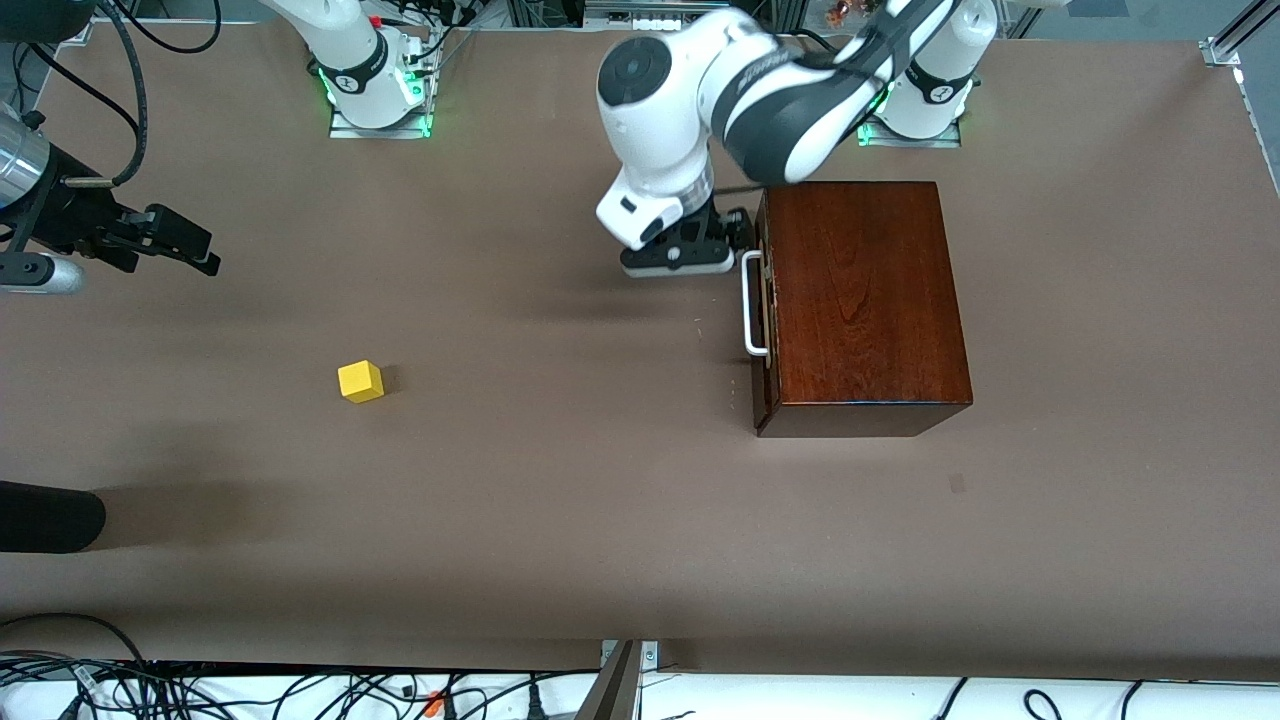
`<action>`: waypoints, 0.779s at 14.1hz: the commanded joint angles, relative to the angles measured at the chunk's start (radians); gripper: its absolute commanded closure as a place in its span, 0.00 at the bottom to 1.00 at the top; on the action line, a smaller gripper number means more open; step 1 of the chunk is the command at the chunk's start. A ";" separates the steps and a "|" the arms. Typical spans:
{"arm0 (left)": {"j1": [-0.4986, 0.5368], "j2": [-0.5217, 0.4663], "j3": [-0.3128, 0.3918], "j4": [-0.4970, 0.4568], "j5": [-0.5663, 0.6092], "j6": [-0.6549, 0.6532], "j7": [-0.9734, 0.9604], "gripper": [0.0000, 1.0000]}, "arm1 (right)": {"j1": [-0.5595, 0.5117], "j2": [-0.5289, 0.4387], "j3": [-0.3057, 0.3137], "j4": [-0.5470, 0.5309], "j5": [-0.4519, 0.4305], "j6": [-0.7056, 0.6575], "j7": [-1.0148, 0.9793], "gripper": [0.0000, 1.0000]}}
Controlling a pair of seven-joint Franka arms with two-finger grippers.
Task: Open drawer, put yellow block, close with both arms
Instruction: 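Move the left gripper to the white drawer handle of the box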
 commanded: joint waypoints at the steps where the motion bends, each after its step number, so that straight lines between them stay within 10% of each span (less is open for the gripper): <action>1: -0.006 0.028 -0.001 -0.051 0.065 0.047 -0.019 0.00 | -0.002 0.007 0.001 0.025 -0.001 -0.019 -0.078 0.00; 11: 0.037 0.023 0.002 -0.207 0.157 0.101 -0.002 0.00 | 0.004 0.024 0.004 0.027 -0.018 -0.012 -0.113 0.00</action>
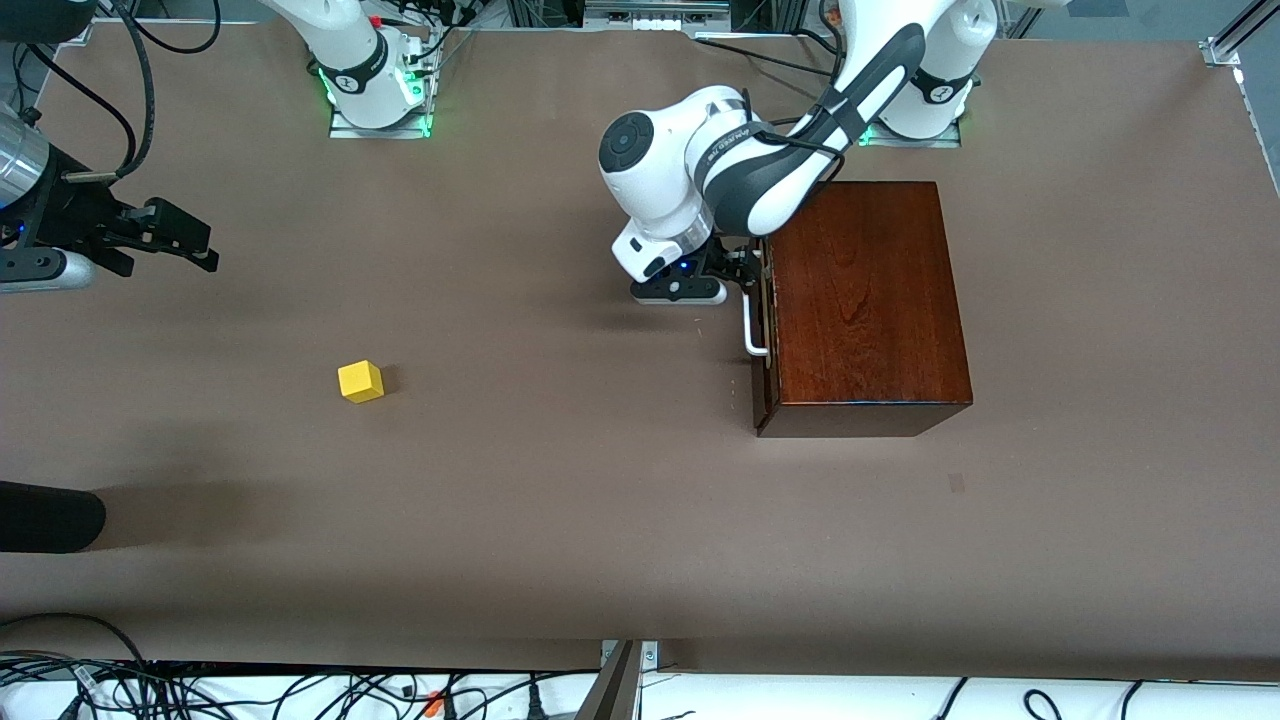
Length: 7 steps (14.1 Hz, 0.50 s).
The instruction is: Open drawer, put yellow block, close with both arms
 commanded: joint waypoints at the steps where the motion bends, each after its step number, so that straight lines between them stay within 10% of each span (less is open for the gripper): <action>1: 0.027 -0.024 -0.005 -0.037 0.037 0.028 -0.001 0.00 | 0.005 0.028 0.003 0.027 -0.007 -0.010 -0.012 0.00; 7: 0.025 0.012 0.001 -0.037 0.043 0.067 -0.042 0.00 | 0.004 0.172 0.003 0.024 -0.033 -0.001 -0.012 0.00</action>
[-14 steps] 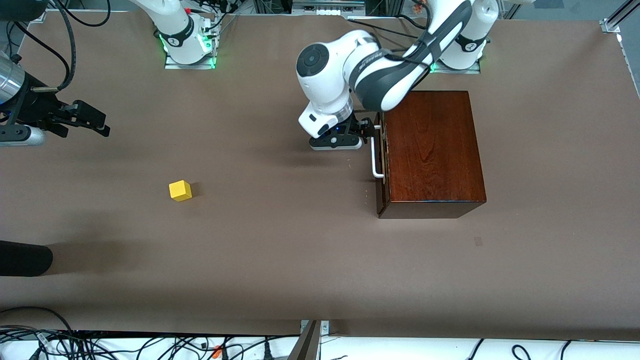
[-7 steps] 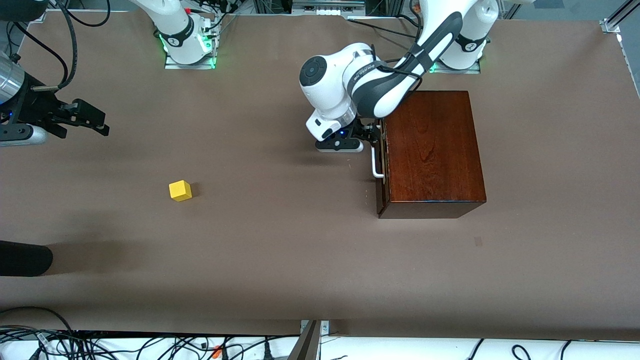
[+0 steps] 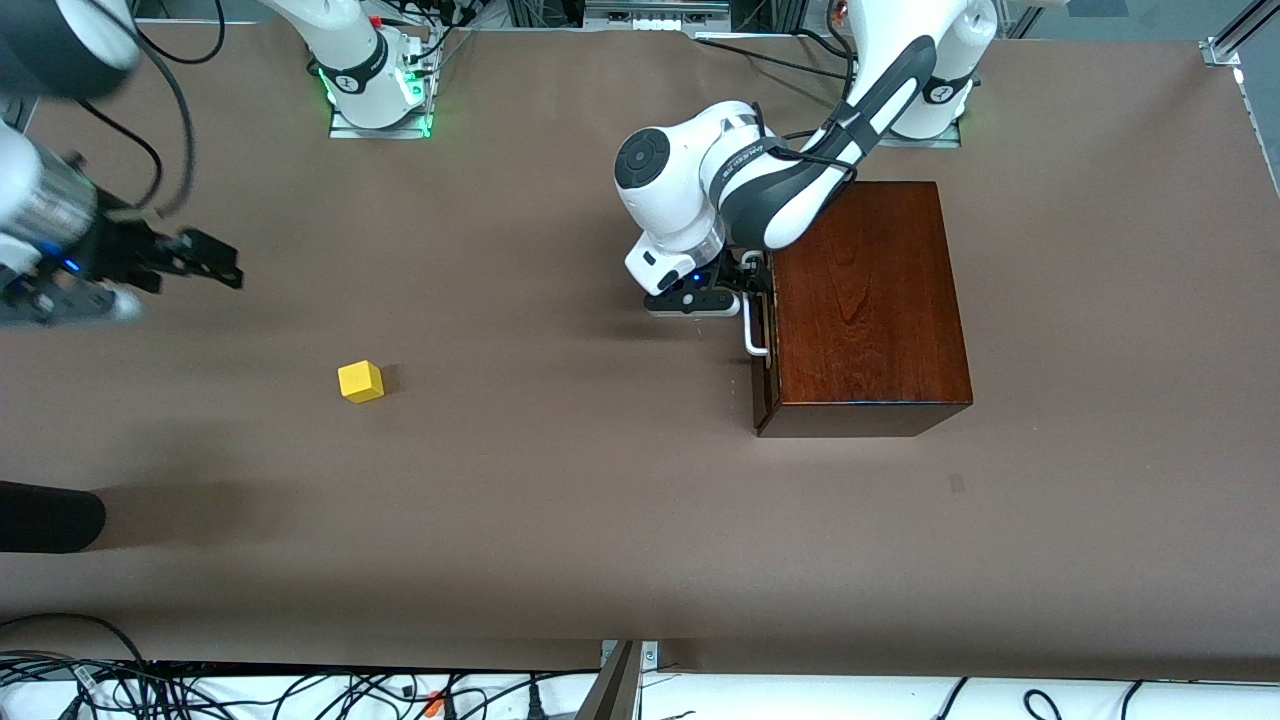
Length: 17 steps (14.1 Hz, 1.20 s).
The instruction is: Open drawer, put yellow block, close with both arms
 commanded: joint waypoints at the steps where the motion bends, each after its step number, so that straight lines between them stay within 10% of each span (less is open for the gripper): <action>1: 0.002 0.014 -0.003 -0.016 0.039 0.024 -0.045 0.00 | -0.002 0.060 0.000 0.029 -0.019 -0.001 -0.012 0.00; 17: -0.017 0.052 -0.006 0.008 0.062 0.119 -0.143 0.00 | 0.006 0.214 0.032 -0.264 0.081 0.467 -0.211 0.00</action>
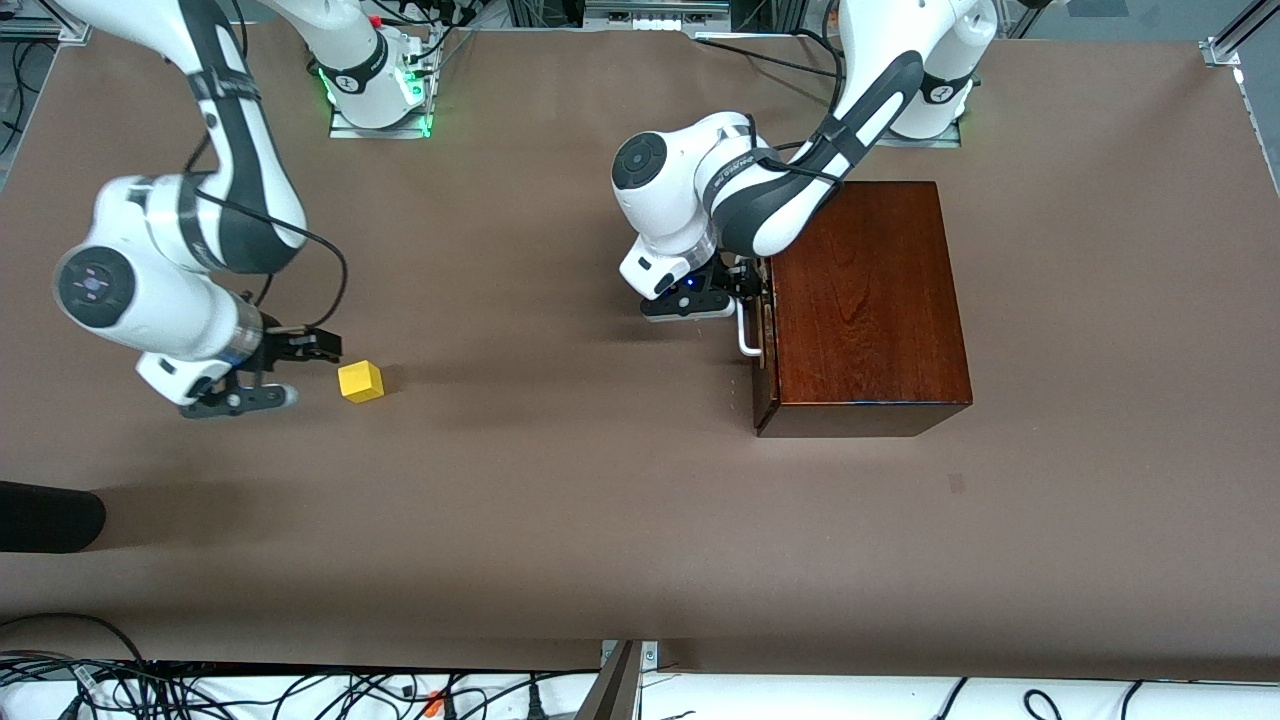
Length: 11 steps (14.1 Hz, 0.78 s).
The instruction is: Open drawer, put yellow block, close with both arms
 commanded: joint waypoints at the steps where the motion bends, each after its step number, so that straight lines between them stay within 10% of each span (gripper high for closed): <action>1: -0.019 0.028 -0.005 0.040 0.018 0.040 -0.019 0.00 | -0.003 0.043 0.003 0.000 0.056 0.039 -0.100 0.00; 11: -0.092 0.094 -0.006 0.153 -0.011 0.039 -0.041 0.00 | -0.006 0.113 0.009 -0.148 0.063 0.302 -0.160 0.00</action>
